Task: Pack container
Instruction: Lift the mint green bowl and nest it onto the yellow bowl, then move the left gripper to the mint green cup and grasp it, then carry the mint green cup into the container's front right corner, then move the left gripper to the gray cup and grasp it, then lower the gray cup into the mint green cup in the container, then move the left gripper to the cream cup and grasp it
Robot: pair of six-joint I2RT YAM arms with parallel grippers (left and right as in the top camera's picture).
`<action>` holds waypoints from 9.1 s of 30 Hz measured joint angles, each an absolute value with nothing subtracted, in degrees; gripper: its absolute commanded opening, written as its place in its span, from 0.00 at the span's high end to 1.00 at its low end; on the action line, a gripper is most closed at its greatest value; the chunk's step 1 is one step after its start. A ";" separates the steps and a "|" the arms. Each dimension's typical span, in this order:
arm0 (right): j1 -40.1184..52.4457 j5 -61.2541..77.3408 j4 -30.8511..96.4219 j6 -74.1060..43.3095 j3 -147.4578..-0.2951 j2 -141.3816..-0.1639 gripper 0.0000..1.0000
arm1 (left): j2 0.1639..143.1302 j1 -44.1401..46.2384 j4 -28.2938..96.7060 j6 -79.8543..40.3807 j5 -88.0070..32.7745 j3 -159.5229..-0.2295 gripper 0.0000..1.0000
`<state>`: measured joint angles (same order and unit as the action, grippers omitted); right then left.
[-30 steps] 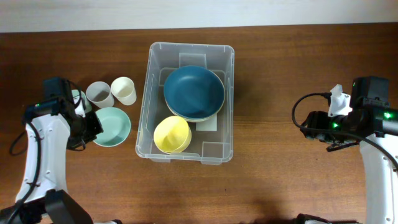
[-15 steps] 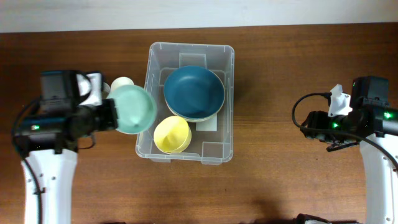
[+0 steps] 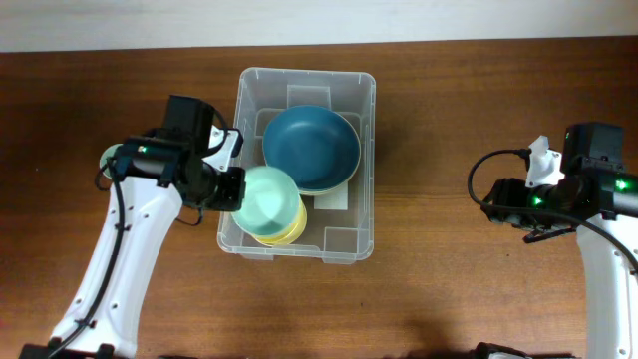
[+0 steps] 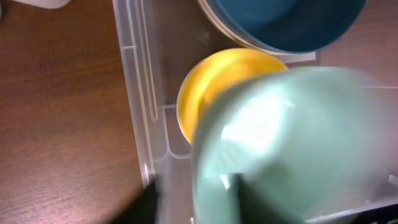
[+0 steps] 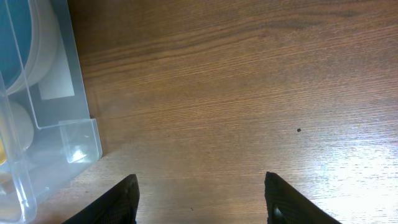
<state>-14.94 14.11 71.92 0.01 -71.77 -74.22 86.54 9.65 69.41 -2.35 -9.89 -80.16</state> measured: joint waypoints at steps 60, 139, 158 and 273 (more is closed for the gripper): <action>-14.94 14.11 71.92 0.10 -71.77 -74.22 0.35 | 117.93 -28.18 48.88 -11.84 -1.17 -89.25 0.80; -14.96 14.11 71.75 -0.86 -71.77 -74.22 0.30 | 113.36 33.43 78.98 -3.42 -0.34 -105.06 0.48; -14.96 14.11 71.72 -0.80 -71.77 -74.22 0.30 | 109.27 -14.81 75.55 -4.32 0.71 -118.61 0.35; -14.96 14.11 71.85 -0.82 -71.77 -74.22 0.27 | 119.92 -6.87 52.88 -7.60 -3.68 -100.20 0.29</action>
